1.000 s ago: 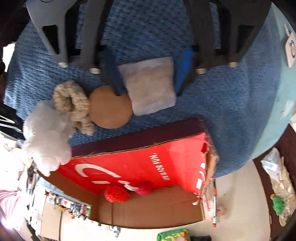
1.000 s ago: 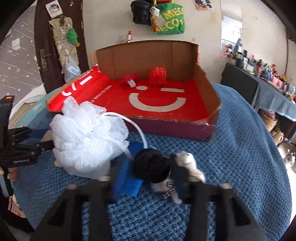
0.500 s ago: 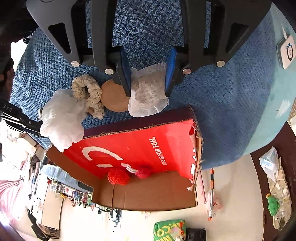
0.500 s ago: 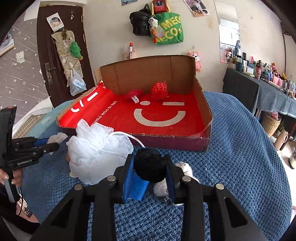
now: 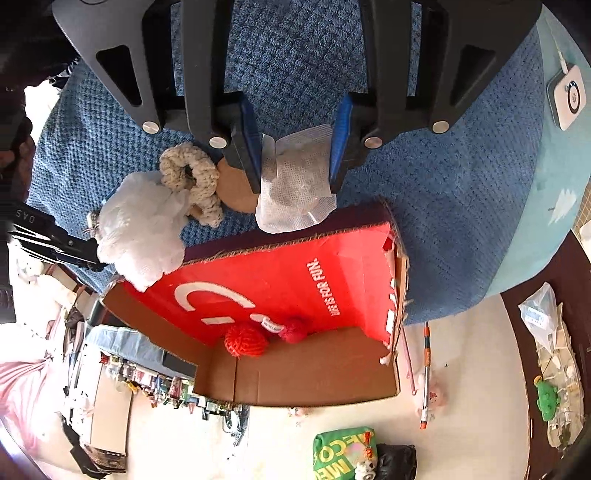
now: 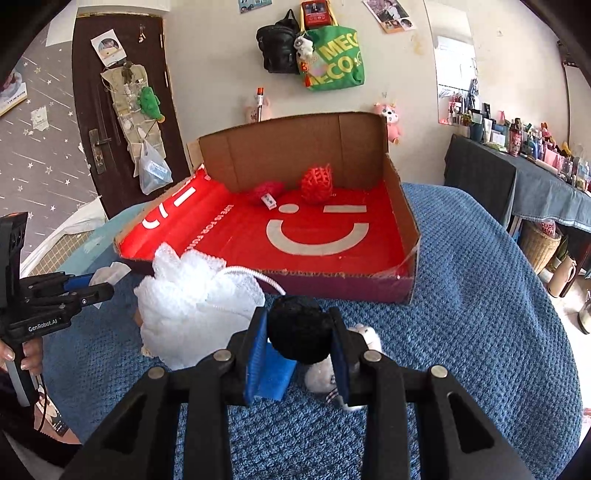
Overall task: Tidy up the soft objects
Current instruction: 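Carry the gauze pad in the left tool while the right tool carries the black pompom into the box, then open the left tool over the box floor while the right tool releases the black pompom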
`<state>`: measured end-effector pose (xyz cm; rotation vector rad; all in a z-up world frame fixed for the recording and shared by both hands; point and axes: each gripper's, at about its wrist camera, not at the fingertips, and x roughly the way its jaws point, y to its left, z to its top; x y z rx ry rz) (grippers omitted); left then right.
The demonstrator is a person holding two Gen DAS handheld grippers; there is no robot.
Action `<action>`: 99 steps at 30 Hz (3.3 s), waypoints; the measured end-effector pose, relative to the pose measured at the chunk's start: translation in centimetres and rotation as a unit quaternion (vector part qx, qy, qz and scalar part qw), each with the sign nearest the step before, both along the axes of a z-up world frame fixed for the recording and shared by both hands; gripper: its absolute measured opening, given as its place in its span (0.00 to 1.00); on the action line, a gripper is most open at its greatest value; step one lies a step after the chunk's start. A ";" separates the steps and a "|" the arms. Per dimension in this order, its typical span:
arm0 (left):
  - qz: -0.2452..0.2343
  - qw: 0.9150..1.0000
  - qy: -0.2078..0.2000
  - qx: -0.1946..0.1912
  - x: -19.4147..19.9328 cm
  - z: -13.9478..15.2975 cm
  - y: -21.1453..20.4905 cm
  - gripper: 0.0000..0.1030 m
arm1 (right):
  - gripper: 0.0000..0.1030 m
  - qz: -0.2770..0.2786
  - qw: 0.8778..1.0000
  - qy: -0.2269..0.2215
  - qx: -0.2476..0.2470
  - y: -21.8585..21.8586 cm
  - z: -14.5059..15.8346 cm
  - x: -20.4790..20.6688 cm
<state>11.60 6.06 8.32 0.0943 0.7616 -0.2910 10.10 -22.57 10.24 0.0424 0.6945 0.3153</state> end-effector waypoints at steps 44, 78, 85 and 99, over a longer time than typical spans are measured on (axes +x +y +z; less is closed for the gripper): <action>-0.038 0.996 0.064 0.045 13.7 -2.2 -4.3 0.31 | 0.34 0.010 0.978 0.118 -0.173 3.6 -2.3 14.6; -0.054 0.995 0.084 0.030 14.1 -2.9 -4.2 0.45 | 0.37 0.025 0.975 0.126 -0.183 3.8 -2.9 15.1; -0.055 0.994 0.085 0.027 14.3 -2.8 -4.2 0.51 | 0.39 0.027 0.976 0.125 -0.178 3.9 -2.9 14.9; -0.049 0.997 0.053 0.009 12.5 -0.9 -4.1 0.66 | 0.57 0.023 0.982 0.094 -0.160 3.9 -0.4 13.6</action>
